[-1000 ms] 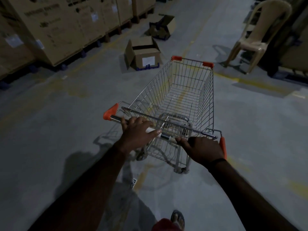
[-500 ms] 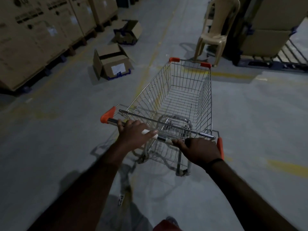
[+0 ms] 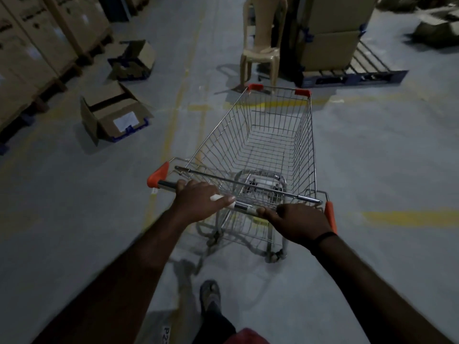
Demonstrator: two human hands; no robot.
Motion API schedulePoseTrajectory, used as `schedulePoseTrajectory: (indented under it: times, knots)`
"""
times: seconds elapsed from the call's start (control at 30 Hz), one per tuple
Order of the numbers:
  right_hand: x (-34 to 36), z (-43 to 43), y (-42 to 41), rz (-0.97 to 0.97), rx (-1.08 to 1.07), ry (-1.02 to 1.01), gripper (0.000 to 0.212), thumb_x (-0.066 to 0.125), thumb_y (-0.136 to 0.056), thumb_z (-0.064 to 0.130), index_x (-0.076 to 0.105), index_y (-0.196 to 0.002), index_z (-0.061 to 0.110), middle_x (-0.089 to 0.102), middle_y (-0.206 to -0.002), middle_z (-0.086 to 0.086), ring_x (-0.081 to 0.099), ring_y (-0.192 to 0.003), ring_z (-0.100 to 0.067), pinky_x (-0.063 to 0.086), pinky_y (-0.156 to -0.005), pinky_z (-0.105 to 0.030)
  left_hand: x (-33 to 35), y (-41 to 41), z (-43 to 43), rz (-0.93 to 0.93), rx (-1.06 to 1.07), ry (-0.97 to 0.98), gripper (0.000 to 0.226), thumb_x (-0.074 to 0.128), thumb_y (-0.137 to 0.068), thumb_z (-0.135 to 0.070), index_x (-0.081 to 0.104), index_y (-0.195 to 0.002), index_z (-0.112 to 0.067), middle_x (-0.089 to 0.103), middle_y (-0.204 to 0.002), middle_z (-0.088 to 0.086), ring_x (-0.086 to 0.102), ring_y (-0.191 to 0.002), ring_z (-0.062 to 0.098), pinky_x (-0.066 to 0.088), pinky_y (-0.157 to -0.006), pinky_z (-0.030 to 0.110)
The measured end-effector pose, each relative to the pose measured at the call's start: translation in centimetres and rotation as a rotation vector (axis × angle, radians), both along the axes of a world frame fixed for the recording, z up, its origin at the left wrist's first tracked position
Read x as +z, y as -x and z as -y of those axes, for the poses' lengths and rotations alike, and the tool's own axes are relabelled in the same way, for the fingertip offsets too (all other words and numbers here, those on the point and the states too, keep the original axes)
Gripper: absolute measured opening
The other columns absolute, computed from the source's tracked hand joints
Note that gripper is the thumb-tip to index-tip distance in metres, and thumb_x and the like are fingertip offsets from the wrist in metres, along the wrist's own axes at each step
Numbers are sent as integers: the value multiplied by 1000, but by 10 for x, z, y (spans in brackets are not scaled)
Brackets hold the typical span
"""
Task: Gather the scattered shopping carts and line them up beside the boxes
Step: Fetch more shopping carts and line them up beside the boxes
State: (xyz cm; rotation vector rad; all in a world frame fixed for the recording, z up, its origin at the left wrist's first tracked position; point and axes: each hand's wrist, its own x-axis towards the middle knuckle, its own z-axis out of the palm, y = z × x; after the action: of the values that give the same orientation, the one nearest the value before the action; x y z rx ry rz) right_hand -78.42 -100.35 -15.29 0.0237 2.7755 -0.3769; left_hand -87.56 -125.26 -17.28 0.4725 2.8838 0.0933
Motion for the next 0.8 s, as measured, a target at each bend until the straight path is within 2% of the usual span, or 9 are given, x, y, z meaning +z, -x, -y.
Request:
schedulePoseTrajectory:
  times: [0.1,0.2,0.27,0.33,0.4,0.53,0.7,0.77,0.8]
  knots:
    - [-4,-24,21,44,-52,17,74,20,-89,84,58,-71,22,67,-85,-4,66,-90,-25,52,-88,-39,0,29,-26,-50,-116,11,90,3,-66,-97,61,-78,-29,68,-97,-7,60,-104,23,29,-97,45]
    - [-3,-37,46,78,-74,29,69,23,-94,77,59,-72,22,64,-83,-3,65,-88,-23,53,-87,-39,-2,62,-53,-44,-189,29,95,1,-64,-101,59,-75,-26,68,-91,-6,62,-97,22,32,-96,46]
    - [-7,-38,64,30,-97,18,68,25,-93,77,58,-71,21,63,-77,0,64,-81,-21,55,-81,-39,-2,85,-69,-35,-239,13,99,0,-63,-102,63,-76,-26,68,-86,-7,63,-94,20,33,-94,46]
    - [-12,-42,80,-23,-139,-23,74,25,-87,84,57,-66,21,60,-68,2,63,-71,-18,57,-73,-38,-2,108,-84,-20,-286,-11,97,5,-66,-101,66,-78,-27,69,-85,-8,63,-92,18,35,-92,44]
    - [-17,-53,96,-56,-193,-58,81,21,-80,92,57,-65,20,60,-63,3,61,-64,-15,57,-69,-37,-2,131,-99,-12,-330,-27,88,12,-71,-99,62,-73,-26,70,-87,-7,64,-92,18,38,-94,43]
    - [-18,-72,126,-90,-279,-96,87,17,-76,95,59,-66,19,61,-62,2,60,-59,-14,57,-64,-37,-4,176,-129,-12,-415,-20,86,7,-70,-99,51,-70,-25,70,-88,-6,65,-92,20,37,-100,48]
    - [-18,-90,161,-119,-399,-174,82,21,-79,92,55,-64,19,57,-60,4,58,-59,-14,45,-55,-29,-7,231,-164,-1,-488,-25,87,13,-73,-98,64,-84,-28,73,-98,-5,65,-100,21,34,-104,53]
    - [-19,-96,176,-141,-447,-193,81,22,-79,92,53,-63,19,56,-59,4,58,-58,-15,45,-55,-29,-6,252,-177,11,-501,-68,90,19,-74,-98,70,-106,-32,73,-108,-7,64,-108,20,31,-107,53]
    - [-20,-99,184,-150,-467,-192,81,23,-80,92,52,-62,19,56,-58,4,58,-58,-15,47,-56,-30,-5,262,-183,17,-511,-83,89,23,-74,-97,68,-118,-35,72,-115,-8,62,-113,19,30,-108,53]
